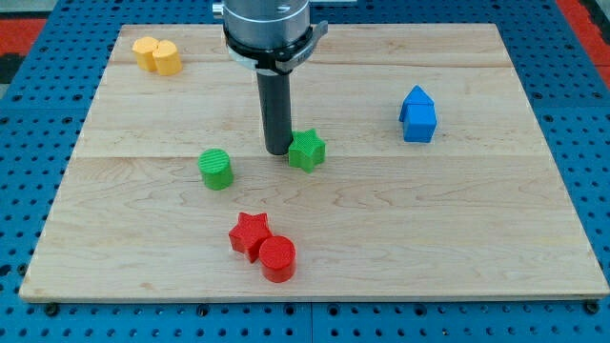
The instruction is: Move green star towards blue cube
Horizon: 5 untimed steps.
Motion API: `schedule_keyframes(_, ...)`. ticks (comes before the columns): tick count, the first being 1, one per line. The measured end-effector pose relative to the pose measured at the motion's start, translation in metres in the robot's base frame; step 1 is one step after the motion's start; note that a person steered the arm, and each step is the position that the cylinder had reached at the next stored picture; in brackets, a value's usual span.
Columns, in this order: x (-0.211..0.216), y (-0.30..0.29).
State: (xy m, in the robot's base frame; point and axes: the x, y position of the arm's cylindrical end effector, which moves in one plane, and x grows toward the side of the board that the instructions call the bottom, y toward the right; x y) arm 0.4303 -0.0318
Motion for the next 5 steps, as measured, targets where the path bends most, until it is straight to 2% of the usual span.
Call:
schedule_keyframes(3, 0.014, 0.057)
schedule_keyframes(5, 0.014, 0.118)
